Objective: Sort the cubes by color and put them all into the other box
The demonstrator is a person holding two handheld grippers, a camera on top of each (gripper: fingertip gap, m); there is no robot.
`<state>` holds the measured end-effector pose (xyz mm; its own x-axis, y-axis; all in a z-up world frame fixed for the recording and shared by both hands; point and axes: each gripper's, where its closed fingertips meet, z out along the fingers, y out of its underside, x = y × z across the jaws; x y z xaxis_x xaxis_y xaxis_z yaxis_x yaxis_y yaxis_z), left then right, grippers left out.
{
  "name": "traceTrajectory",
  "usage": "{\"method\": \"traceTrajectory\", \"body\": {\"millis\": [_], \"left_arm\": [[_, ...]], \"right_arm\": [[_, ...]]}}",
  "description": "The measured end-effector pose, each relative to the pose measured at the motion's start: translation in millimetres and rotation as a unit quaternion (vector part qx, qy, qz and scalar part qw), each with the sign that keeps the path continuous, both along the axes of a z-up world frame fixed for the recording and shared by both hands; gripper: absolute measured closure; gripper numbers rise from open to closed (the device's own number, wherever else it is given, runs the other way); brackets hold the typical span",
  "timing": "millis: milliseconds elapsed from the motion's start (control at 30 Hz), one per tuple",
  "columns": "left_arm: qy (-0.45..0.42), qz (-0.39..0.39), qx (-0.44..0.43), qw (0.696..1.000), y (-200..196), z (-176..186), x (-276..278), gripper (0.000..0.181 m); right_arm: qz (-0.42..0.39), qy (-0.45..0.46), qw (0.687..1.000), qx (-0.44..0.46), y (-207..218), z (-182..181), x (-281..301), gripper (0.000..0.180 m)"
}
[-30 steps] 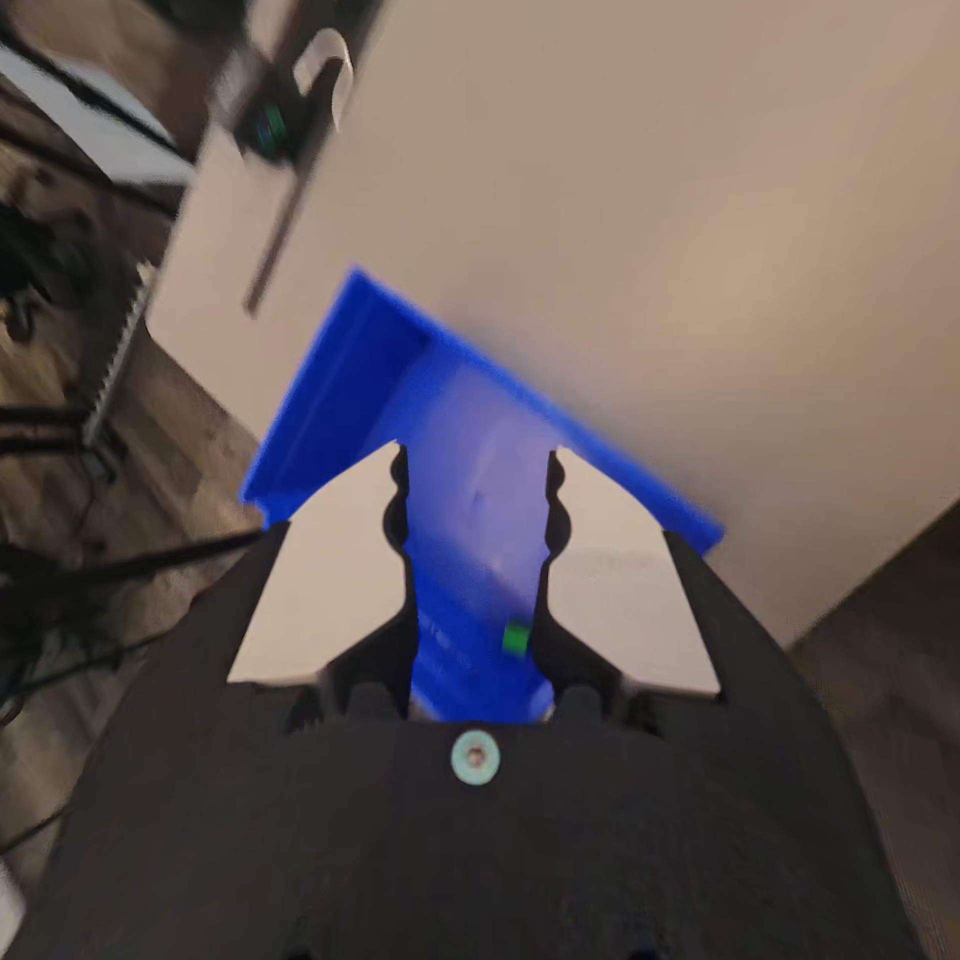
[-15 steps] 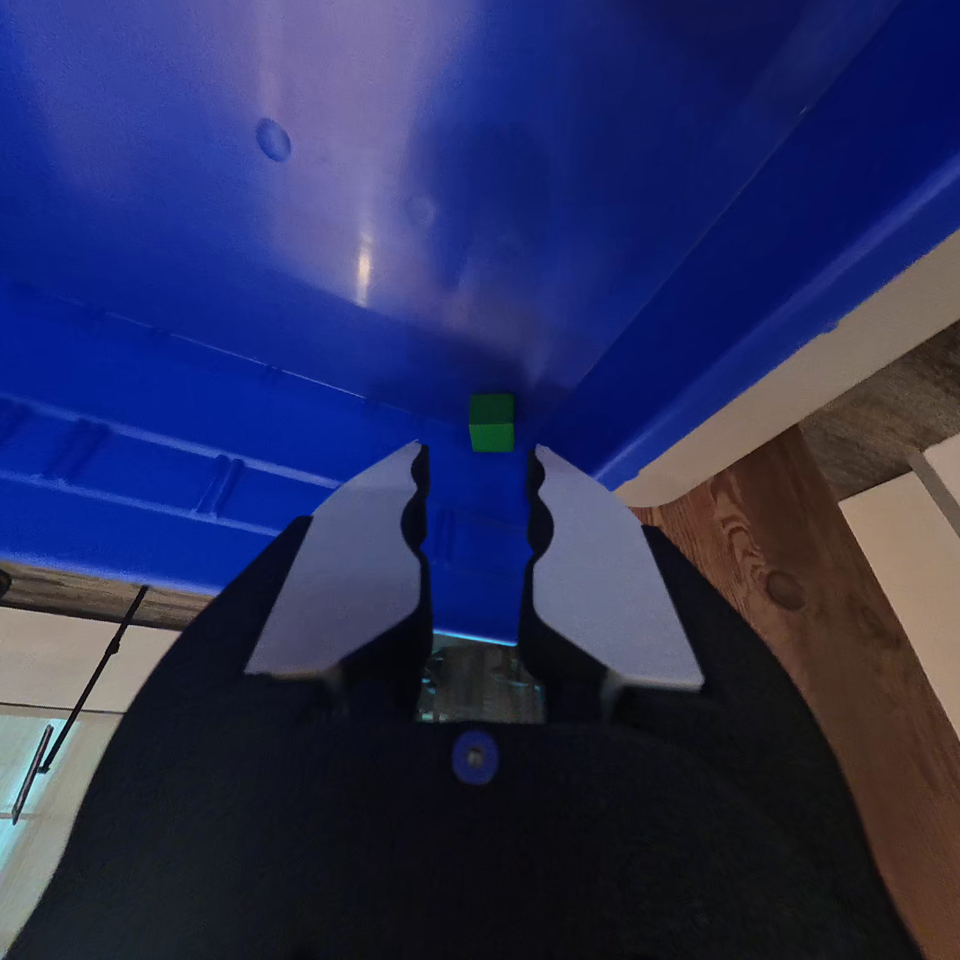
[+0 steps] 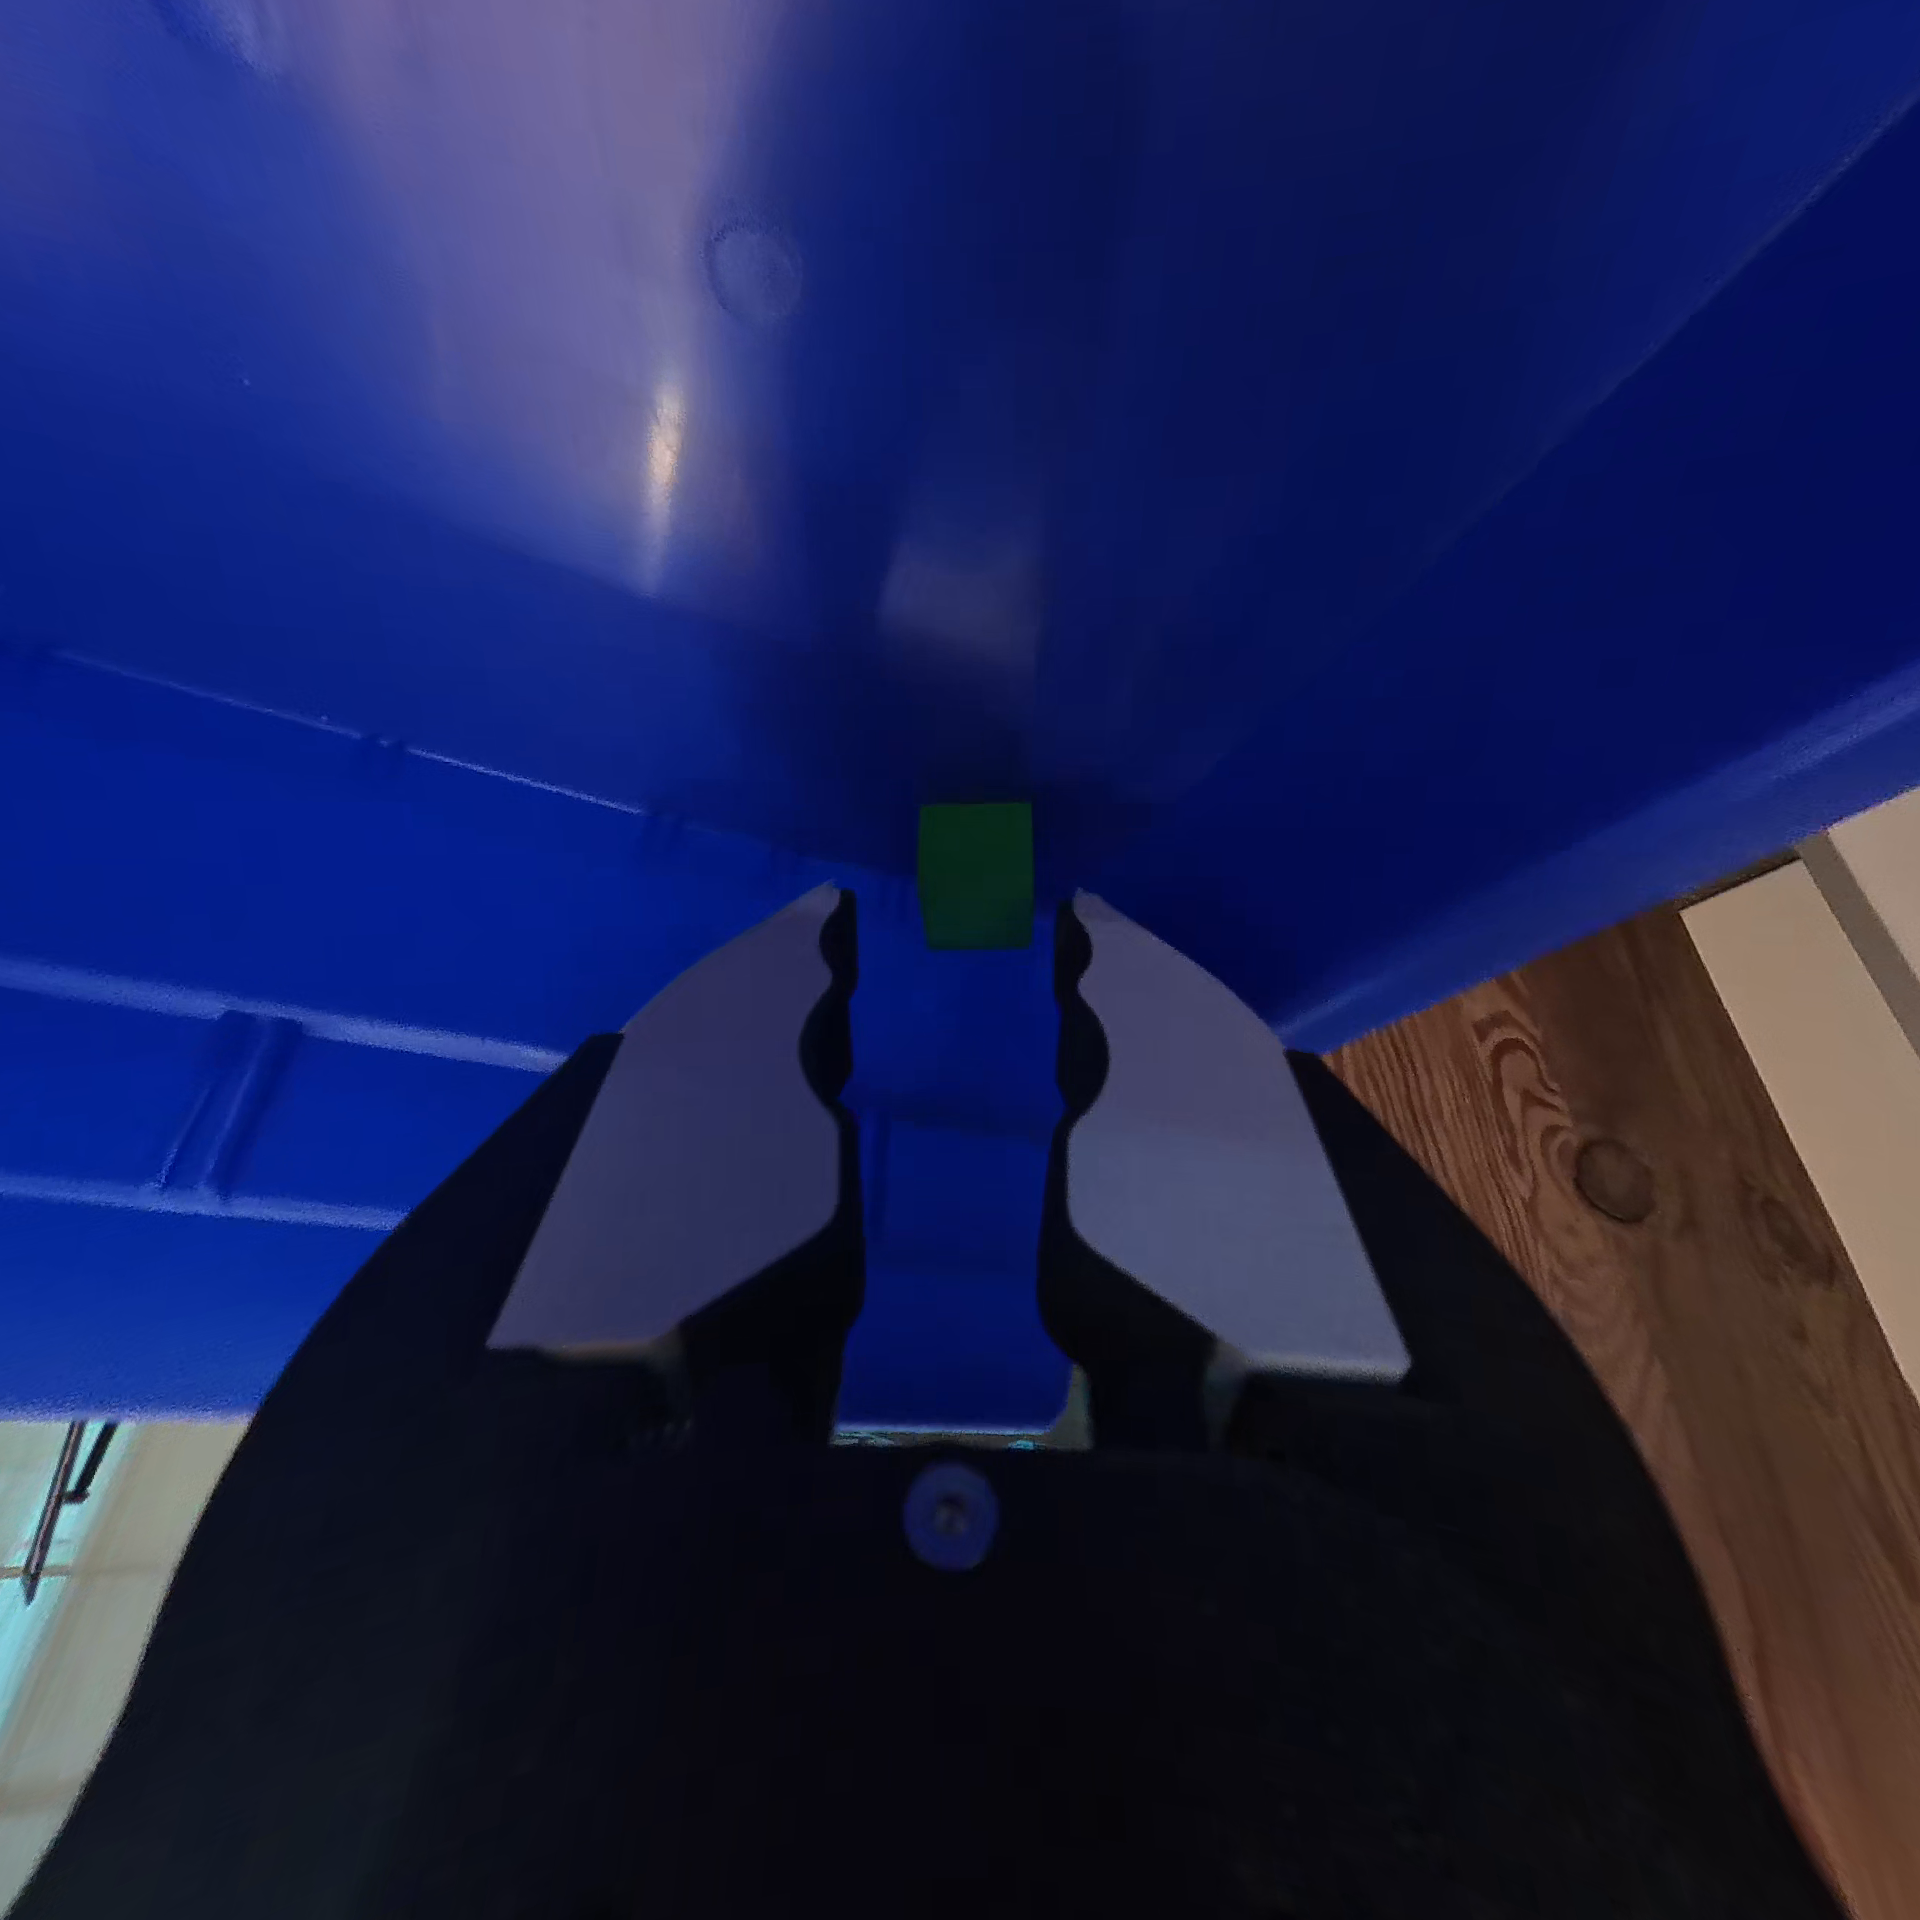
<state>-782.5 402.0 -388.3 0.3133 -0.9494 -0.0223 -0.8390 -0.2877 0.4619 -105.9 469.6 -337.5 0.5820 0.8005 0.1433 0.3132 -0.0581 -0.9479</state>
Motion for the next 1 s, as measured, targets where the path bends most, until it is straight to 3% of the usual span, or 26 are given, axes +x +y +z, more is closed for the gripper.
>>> {"method": "traceTrajectory", "body": {"millis": [167,267,433,533,633,733,833,1000], "left_arm": [[0.014,0.005,-0.010,1.000,-1.8,-9.0,-1.1,0.143],[0.025,0.012,-0.025,0.999,-6.6,-11.4,-3.7,0.158],[0.014,0.018,-0.017,1.000,-5.0,-3.1,0.0,0.158],[-0.014,0.027,0.030,0.999,10.5,16.5,9.6,0.158],[-0.095,0.043,0.122,0.987,41.3,51.1,38.6,0.158],[-0.224,0.039,0.226,0.947,76.8,96.9,98.9,0.158],[-0.351,-0.004,0.297,0.888,97.9,138.4,186.8,0.159],[-0.538,-0.095,0.324,0.772,90.2,168.2,356.5,0.159]], "right_arm": [[-0.002,0.006,1.000,0.002,-0.2,2.7,2.2,0.114],[-0.004,0.009,1.000,0.003,-0.1,3.9,3.6,0.115],[0.000,0.007,1.000,-0.001,-0.7,2.5,3.4,0.115],[0.001,0.007,1.000,-0.003,-0.9,2.0,2.8,0.116],[0.000,0.009,1.000,-0.008,-0.5,1.5,3.3,0.116],[0.002,0.015,1.000,-0.013,-1.0,2.2,3.0,0.116],[-0.004,0.025,0.999,-0.025,0.5,2.5,3.4,0.115],[-0.002,0.107,0.987,-0.117,-1.4,12.2,-10.5,0.110]]}}
